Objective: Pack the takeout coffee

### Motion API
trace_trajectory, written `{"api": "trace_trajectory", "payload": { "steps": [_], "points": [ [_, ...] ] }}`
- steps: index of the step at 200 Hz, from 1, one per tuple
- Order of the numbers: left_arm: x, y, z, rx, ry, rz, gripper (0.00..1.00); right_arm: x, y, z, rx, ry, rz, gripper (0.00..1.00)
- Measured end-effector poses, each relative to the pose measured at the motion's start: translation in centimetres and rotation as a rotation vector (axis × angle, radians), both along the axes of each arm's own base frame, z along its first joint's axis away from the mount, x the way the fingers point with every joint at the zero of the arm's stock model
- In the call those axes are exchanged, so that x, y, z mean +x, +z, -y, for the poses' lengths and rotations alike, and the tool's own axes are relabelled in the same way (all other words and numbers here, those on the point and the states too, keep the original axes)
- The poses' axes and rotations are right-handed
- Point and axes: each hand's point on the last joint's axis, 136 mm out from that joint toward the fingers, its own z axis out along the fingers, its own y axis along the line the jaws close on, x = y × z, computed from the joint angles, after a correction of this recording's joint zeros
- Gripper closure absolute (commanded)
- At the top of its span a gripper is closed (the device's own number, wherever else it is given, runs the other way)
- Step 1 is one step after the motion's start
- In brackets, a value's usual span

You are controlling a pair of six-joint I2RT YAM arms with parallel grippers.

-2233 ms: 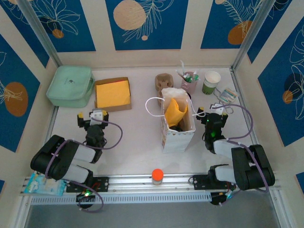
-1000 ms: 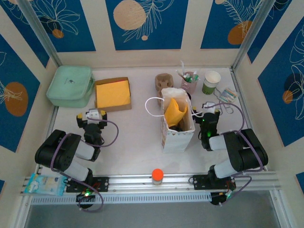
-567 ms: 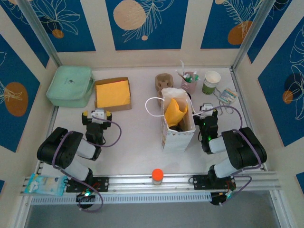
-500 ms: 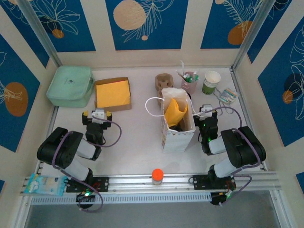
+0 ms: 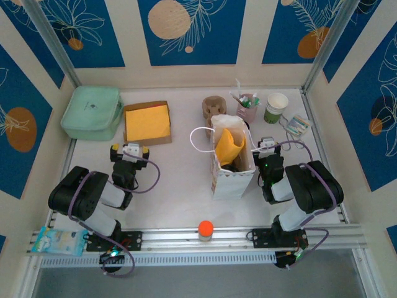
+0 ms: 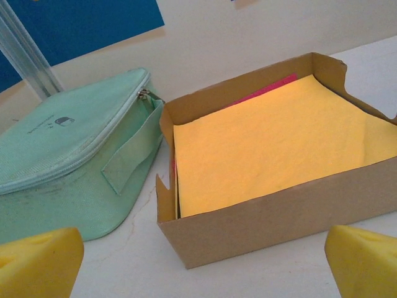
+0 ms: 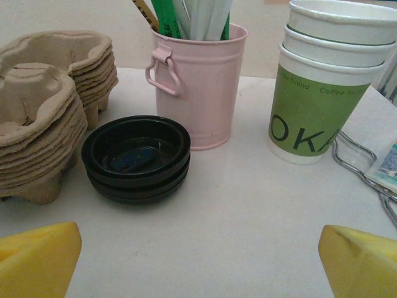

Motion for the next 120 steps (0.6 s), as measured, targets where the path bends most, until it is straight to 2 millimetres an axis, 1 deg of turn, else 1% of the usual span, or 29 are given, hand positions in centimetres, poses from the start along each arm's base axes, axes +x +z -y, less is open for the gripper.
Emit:
{"api": "trace_trajectory", "payload": {
  "steps": [34,56,77,102,120],
  "points": [
    [0.0,0.0,0.4,0.001,-0.022,-0.001,0.0,0.0,0.0,-0.1,0.002,0.005,-0.001,0.01],
    [0.0,0.0,0.5,0.0,-0.026,-0.001,0.0,0.4,-0.4,0.3,0.002,-0.009,-0.026,0.01],
    [0.0,0.0,0.5,0.0,-0.026,-0.001,0.0,1.9,-0.1,1.2,0.025,-0.046,-0.056,0.01],
    [0.0,0.0,0.5,0.0,-0.026,-0.001,0.0,4.0,1.1,2.6,0.061,-0.093,-0.072,0.01],
    [0.0,0.0,0.5,0.0,-0.026,-0.001,0.0,4.3,1.1,3.4,0.084,-0.114,-0.093,0.01]
  ]
}}
